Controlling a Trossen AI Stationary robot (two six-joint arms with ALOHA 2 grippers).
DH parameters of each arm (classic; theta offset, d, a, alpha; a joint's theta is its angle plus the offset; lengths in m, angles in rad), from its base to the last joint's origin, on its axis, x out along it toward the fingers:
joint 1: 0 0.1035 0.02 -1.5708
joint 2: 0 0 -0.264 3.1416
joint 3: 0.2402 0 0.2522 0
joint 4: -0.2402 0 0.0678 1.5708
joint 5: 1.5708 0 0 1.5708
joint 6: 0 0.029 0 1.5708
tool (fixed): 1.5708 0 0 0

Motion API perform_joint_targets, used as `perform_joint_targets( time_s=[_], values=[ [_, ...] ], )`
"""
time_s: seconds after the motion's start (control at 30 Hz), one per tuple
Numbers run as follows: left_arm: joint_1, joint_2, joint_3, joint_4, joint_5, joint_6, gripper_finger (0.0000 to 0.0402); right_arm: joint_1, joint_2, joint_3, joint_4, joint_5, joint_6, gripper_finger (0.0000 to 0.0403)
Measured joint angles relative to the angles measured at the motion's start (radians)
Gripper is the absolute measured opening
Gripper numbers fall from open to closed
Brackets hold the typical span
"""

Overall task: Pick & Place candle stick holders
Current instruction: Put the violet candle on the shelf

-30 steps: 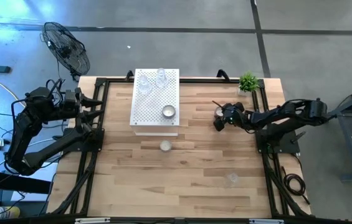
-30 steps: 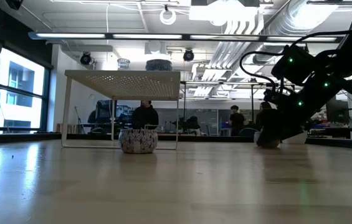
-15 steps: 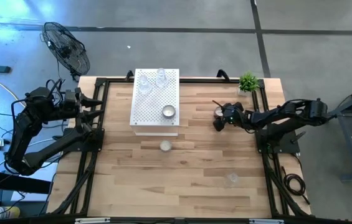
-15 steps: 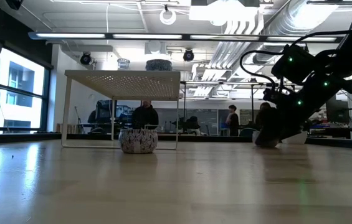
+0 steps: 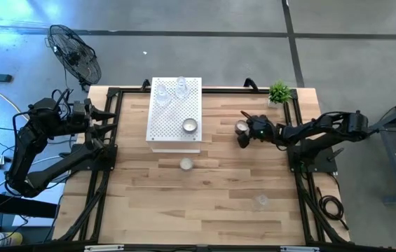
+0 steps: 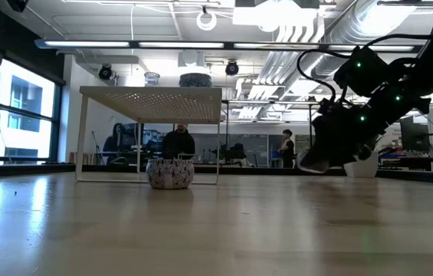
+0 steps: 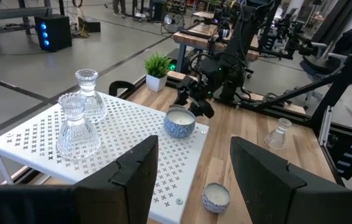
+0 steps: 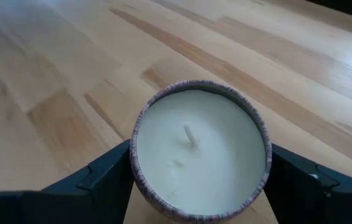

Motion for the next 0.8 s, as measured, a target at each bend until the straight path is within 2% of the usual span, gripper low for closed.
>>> perform_joint_targets(
  time_s=[0.13, 0.4, 0.5, 0.67, 0.8],
  values=[
    [0.000, 0.000, 0.000, 0.000, 0.000, 0.000, 0.0195, 0.004, -0.002, 0.000, 0.057, -0.048, 0.000, 0.0287],
    [0.000, 0.000, 0.000, 0.000, -0.025, 0.025, 0.0195, 0.075, -0.002, 0.000, 0.203, -0.051, -0.031, 0.0287],
    [0.000, 0.000, 0.000, 0.004, -0.043, 0.027, 0.0195, 0.105, -0.004, 0.030, 0.200, -0.050, -0.043, 0.0287],
    [0.000, 0.000, 0.000, 0.005, -0.049, 0.027, 0.0195, 0.189, -0.033, 0.158, 0.073, -0.031, -0.078, 0.0287],
    [0.000, 0.000, 0.000, 0.001, -0.050, 0.027, 0.0195, 0.271, -0.061, 0.299, -0.158, 0.105, -0.130, 0.0287]
  ],
)
